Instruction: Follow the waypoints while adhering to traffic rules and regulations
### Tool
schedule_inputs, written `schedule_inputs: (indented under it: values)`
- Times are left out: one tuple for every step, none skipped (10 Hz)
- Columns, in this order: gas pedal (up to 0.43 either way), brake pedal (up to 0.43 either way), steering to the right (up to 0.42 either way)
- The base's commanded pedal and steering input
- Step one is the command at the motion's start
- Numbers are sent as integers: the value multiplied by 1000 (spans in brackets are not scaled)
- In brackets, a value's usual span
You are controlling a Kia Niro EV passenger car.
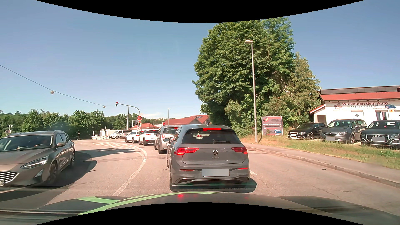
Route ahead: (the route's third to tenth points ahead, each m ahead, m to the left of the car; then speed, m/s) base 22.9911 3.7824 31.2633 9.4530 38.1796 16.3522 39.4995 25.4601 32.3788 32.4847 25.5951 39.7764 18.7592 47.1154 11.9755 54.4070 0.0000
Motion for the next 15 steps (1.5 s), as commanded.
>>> schedule_inputs:
  values:
    - [0, 354, -32]
    - [0, 348, -32]
    - [0, 348, -32]
    - [0, 348, -32]
    - [0, 348, -32]
    - [0, 348, -32]
    - [0, 348, -32]
    - [0, 348, -32]
    - [0, 348, -32]
    - [0, 348, -32]
    - [0, 348, -32]
    - [0, 348, -32]
    - [0, 348, -32]
    - [0, 348, -32]
    - [0, 348, -32]
